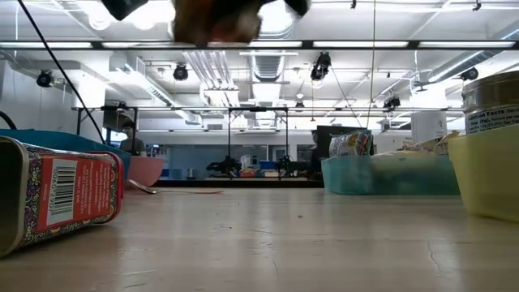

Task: Pick & Place Food Item
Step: Put the orange spice pack into the yellow bin

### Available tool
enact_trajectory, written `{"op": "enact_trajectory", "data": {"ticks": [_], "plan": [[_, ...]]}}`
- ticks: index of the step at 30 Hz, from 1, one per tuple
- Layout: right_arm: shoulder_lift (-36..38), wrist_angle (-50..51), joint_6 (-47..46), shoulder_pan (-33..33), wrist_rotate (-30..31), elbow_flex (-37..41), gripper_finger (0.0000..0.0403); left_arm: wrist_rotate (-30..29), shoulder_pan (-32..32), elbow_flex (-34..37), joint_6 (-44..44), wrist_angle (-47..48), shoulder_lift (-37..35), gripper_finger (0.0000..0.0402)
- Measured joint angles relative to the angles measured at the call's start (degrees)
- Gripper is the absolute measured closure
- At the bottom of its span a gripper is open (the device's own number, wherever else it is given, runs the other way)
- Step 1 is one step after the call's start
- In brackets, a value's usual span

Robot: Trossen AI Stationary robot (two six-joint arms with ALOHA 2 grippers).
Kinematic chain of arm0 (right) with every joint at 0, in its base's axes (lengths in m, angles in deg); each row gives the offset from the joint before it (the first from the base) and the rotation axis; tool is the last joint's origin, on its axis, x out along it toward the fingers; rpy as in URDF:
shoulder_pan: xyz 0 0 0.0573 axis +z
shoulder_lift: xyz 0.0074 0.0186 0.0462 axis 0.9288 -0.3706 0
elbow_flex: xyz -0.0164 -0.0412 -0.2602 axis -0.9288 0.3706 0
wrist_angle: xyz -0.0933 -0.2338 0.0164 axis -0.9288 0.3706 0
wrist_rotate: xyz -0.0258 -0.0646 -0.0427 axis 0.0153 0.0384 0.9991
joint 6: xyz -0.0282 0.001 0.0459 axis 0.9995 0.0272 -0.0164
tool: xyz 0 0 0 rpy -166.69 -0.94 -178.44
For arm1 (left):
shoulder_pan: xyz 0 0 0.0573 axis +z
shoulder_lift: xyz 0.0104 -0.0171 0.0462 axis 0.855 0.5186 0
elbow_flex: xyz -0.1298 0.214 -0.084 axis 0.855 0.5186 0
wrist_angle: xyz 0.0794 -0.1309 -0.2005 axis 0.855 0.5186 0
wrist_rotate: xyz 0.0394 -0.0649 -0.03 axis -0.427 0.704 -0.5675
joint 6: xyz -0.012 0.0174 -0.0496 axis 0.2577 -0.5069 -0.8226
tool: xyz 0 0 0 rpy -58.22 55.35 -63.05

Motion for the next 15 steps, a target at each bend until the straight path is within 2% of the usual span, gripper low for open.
{"op": "enact_trajectory", "data": {"ticks": [4,7,11,15], "plan": [[8.5,6.7,-5.5,1.9,7.1,1.7,0.0375,-4.4,0.0,0.0,0.0,-2.4,-0.7,0.0237],[15.6,6.2,-9.2,3.6,11.4,5.3,0.0375,-8.6,0.0,0.0,0.1,-7.2,-0.9,0.0237],[24.1,-5.2,-9.9,4.9,13.0,13.3,0.0375,-11.1,0.2,1.7,4.1,-26.1,-0.1,0.0237],[30.9,-24.3,-5.2,5.8,13.2,23.2,0.0375,-11.0,0.4,4.7,6.5,-39.8,-0.2,0.0237]]}}
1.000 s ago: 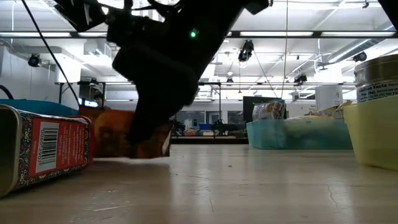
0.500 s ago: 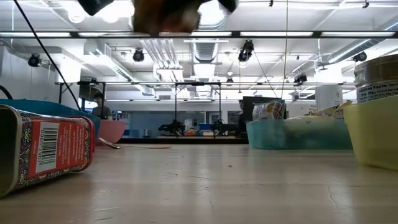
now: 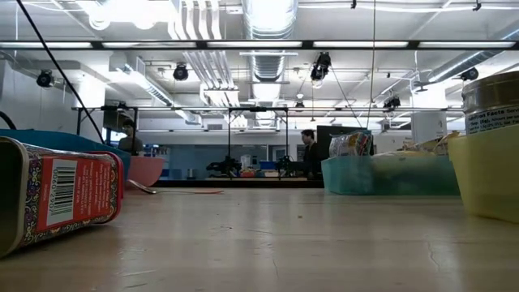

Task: Pick & Place Food Item
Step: Put the orange spice pack into the yellow bin

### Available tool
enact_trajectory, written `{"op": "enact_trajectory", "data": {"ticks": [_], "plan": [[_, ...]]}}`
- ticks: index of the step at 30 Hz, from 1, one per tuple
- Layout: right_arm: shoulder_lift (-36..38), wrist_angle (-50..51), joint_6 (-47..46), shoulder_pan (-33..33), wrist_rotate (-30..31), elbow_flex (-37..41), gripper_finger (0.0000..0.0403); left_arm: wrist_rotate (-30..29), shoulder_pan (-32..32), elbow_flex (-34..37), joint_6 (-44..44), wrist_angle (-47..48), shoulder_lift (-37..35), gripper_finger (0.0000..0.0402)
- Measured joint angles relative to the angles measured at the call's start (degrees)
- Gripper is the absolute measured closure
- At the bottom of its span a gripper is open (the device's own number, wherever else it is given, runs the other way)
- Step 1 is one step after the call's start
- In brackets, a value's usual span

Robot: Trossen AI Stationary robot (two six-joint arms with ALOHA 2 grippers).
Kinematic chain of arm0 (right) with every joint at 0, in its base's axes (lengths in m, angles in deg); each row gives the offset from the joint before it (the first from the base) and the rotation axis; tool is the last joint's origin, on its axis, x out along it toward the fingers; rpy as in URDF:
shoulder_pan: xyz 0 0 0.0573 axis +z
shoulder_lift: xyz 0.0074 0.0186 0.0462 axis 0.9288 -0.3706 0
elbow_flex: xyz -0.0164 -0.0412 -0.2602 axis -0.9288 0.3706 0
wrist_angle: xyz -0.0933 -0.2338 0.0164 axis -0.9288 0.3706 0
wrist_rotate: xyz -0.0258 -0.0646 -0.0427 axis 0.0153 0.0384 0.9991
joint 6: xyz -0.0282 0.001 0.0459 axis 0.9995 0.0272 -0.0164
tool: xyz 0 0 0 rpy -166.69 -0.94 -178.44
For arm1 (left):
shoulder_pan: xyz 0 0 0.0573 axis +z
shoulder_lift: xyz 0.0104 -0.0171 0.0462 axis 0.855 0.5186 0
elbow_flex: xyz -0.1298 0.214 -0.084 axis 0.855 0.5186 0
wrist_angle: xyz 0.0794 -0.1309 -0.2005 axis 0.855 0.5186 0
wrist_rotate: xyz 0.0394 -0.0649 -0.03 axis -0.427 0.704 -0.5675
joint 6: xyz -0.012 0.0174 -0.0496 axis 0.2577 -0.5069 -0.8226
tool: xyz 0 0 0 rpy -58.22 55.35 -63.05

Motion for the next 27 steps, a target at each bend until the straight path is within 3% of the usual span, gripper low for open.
{"op": "enact_trajectory", "data": {"ticks": [6,12,16,23,27], "plan": [[6.4,-29.9,10.7,1.2,-0.9,13.0,0.0375,-0.2,1.4,3.8,-3.0,-11.4,0.3,0.0237],[6.6,-48.0,15.0,0.8,-3.8,20.4,0.0375,0.2,2.3,5.9,-2.6,-26.4,3.8,0.0233],[5.3,-51.3,15.5,0.3,-8.0,21.1,0.0375,1.5,2.6,5.9,-2.9,-26.7,5.3,0.0200],[1.8,-50.5,15.5,-0.9,-10.4,18.0,0.0375,5.6,2.9,3.4,-1.6,-26.8,7.0,0.0096],[-0.7,-50.5,15.3,-2.3,-13.0,16.0,0.0375,6.7,2.9,2.0,1.6,-26.6,7.8,0.0057]]}}
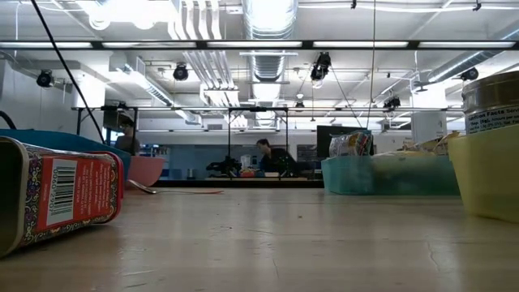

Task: Pick & Place Food Item
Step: Put the orange spice pack into the yellow bin

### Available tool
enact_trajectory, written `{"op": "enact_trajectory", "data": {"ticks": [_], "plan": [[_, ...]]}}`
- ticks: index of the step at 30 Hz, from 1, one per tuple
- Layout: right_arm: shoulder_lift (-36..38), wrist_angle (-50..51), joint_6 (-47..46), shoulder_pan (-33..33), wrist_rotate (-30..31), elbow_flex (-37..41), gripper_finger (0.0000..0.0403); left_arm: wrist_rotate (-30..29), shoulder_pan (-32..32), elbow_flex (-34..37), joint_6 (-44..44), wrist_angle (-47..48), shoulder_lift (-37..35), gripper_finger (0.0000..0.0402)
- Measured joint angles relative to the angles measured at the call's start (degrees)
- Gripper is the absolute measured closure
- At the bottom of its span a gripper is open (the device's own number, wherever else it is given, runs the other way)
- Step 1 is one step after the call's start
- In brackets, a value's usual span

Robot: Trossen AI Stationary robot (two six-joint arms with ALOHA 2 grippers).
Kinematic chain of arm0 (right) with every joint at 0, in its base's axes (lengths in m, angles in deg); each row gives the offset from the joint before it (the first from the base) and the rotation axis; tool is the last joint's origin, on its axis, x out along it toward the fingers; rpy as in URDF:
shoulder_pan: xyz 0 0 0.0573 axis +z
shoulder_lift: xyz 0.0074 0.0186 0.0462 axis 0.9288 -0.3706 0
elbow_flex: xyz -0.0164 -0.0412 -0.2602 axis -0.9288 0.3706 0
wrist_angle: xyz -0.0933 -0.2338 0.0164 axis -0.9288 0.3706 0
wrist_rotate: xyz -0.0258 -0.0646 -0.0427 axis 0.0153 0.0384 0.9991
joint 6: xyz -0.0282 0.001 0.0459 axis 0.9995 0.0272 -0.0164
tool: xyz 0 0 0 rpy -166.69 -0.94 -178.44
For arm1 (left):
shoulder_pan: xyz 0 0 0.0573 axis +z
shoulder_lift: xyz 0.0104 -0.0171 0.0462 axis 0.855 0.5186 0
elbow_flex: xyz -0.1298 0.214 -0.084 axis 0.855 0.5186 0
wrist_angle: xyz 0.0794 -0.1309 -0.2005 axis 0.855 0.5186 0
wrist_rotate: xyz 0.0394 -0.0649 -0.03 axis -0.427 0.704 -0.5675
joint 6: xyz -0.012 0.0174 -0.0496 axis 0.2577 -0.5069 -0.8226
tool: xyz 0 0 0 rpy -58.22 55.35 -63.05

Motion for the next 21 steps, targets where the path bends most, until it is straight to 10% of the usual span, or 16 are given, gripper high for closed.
{"op": "enact_trajectory", "data": {"ticks": [21], "plan": [[-6.3,-0.4,-2.0,-3.6,-11.1,-5.3,0.0375,8.3,0.3,-1.6,2.9,-7.8,3.4,0.0044]]}}
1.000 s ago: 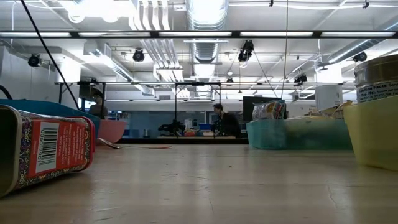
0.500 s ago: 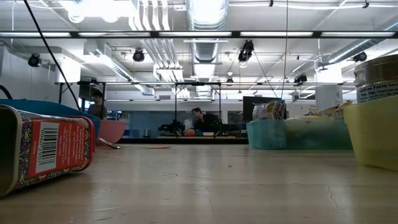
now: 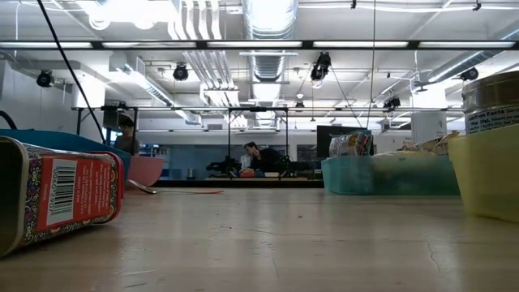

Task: Pick & Place Food Item
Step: Put the orange spice pack into the yellow bin

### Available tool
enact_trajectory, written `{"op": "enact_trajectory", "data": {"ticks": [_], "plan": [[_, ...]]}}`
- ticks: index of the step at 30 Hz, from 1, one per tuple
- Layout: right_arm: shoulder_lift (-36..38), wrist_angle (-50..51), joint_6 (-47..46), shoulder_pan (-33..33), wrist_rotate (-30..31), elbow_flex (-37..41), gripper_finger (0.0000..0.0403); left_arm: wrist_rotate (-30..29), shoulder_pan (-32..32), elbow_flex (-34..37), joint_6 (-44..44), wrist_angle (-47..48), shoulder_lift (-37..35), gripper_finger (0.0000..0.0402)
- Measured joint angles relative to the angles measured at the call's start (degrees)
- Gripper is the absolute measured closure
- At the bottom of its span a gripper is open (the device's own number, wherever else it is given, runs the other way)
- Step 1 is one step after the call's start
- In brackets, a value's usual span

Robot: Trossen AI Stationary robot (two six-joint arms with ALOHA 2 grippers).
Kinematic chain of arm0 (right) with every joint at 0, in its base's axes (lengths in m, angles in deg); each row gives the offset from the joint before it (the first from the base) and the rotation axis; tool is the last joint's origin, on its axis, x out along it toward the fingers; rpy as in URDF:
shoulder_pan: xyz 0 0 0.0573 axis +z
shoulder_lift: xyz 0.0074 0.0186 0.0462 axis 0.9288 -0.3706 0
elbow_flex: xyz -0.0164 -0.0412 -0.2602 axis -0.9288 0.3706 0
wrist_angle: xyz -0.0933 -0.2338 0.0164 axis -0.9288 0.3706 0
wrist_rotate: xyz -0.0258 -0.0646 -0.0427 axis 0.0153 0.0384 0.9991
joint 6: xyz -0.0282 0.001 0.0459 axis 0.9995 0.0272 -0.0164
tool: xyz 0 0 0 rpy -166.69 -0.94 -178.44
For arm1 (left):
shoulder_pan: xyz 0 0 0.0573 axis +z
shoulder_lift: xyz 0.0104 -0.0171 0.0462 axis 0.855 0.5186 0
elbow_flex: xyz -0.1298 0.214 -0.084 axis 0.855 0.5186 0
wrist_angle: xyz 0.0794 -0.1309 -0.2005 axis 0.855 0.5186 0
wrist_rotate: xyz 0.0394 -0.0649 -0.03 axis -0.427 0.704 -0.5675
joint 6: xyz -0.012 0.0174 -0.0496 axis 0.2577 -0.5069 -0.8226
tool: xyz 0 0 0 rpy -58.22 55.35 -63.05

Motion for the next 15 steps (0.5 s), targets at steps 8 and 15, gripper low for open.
{"op": "enact_trajectory", "data": {"ticks": [8,15], "plan": [[-1.4,0.0,2.0,0.1,-1.2,-2.3,0.0375,0.8,0.0,0.0,0.0,-0.5,0.2,0.0102],[-1.3,0.0,1.9,0.0,-1.3,-2.0,0.0375,1.6,0.1,0.0,0.4,-1.4,0.2,0.0238]]}}
